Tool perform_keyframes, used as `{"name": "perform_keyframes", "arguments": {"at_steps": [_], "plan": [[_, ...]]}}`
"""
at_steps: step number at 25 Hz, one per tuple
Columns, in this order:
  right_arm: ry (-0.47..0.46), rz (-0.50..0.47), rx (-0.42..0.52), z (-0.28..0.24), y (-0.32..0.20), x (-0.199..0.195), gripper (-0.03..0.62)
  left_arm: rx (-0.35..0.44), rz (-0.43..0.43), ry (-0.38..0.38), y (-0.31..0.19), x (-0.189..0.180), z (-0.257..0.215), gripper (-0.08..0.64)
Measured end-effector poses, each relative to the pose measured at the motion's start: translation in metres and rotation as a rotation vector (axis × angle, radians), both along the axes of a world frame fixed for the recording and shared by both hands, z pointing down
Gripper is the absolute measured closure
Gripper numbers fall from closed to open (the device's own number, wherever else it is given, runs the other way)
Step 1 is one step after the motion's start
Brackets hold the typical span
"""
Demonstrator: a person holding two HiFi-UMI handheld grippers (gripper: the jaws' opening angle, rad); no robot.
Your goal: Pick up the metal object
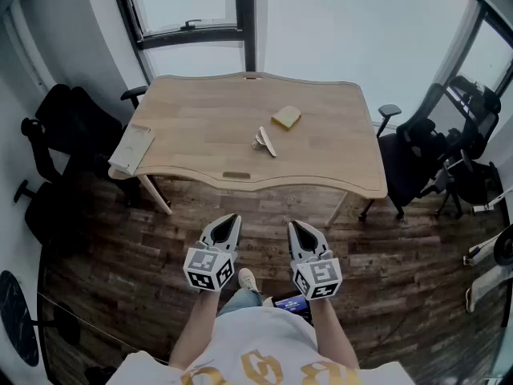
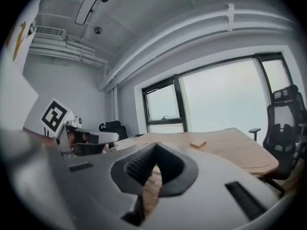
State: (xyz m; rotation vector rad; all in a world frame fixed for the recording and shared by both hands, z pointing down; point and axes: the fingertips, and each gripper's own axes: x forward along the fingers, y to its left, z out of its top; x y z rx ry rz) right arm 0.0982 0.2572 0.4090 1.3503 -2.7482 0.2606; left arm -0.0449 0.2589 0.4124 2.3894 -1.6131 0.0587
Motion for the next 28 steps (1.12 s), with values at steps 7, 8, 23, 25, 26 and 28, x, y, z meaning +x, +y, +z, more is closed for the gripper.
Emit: {"name": "perform_keyframes", "arguments": {"at_steps": [7,8,23,25,26,28], "plan": [[0.017,-0.013,0.012,-0.002,-0.003,0.000,0.581,-0.001,-0.029,0.001,-0.006,-0.006,-0.003,0.541],[0.011,-0.011,0.011,-0.003,-0.004,0.001,0.581,0.004,-0.030,0.002,-0.006,-0.006,-0.005,0.540],[0.037,0.025,-0.013,0.016,-0.076,0.010,0.581,-0.030,-0.064,0.021,-0.080,-0.016,0.021,0.540],[0.044,0.037,-0.019,0.019,-0.103,0.012,0.581,-0.031,-0.059,0.005,-0.110,-0.021,0.025,0.540],[0.049,0.046,-0.024,0.021,-0.118,0.012,0.581,-0.030,-0.058,0.000,-0.127,-0.026,0.024,0.540],[0.054,0.067,-0.034,0.024,-0.150,0.007,0.581,-0.029,-0.060,0.004,-0.163,-0.042,0.021,0.540]]}}
